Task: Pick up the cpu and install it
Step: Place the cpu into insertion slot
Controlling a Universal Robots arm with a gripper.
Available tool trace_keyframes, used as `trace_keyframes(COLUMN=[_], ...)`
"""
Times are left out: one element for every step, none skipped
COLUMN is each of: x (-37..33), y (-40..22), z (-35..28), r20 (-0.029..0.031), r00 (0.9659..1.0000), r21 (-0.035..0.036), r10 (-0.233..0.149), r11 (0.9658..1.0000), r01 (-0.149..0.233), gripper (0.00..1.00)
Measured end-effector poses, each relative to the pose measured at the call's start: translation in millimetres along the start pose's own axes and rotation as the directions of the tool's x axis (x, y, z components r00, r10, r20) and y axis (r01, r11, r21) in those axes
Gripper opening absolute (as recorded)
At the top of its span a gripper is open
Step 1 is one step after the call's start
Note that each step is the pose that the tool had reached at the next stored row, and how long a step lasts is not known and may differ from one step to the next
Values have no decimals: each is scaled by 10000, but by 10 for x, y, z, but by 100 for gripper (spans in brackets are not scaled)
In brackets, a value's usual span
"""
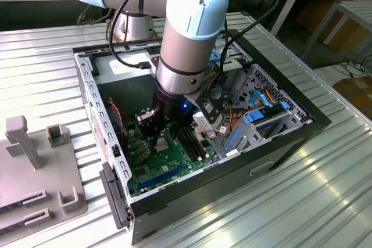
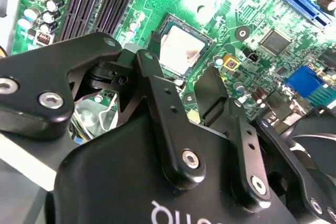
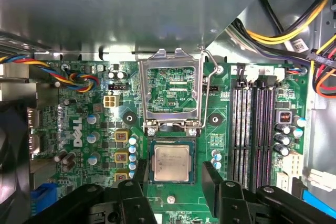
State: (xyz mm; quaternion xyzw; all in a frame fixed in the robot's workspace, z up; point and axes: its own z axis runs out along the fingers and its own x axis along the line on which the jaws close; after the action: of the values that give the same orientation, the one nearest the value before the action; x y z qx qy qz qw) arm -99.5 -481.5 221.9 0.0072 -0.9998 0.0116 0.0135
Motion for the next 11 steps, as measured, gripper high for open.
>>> trace_keyframes(x=[0, 0, 0, 0, 1, 1, 1, 1, 1, 1, 1], y=[0, 0, 0, 0, 0, 0, 0, 0, 0, 0, 0], z=[0, 0, -1, -1, -1, -1, -1, -1, -1, -1, -1], r20=[1, 0, 0, 0, 0, 0, 0, 0, 0, 0, 0], r00=[10000, 10000, 10000, 10000, 10000, 10000, 10000, 10000, 10000, 10000, 10000], r21=[0, 1, 2, 2, 2, 2, 2, 2, 2, 2, 2], r10=[0, 0, 0, 0, 0, 0, 0, 0, 0, 0, 0], r11=[10000, 10000, 10000, 10000, 10000, 10000, 10000, 10000, 10000, 10000, 10000], r01=[0, 0, 0, 0, 0, 0, 0, 0, 0, 0, 0], gripper=[54, 54, 54, 54, 52, 39, 33, 33, 33, 27, 27])
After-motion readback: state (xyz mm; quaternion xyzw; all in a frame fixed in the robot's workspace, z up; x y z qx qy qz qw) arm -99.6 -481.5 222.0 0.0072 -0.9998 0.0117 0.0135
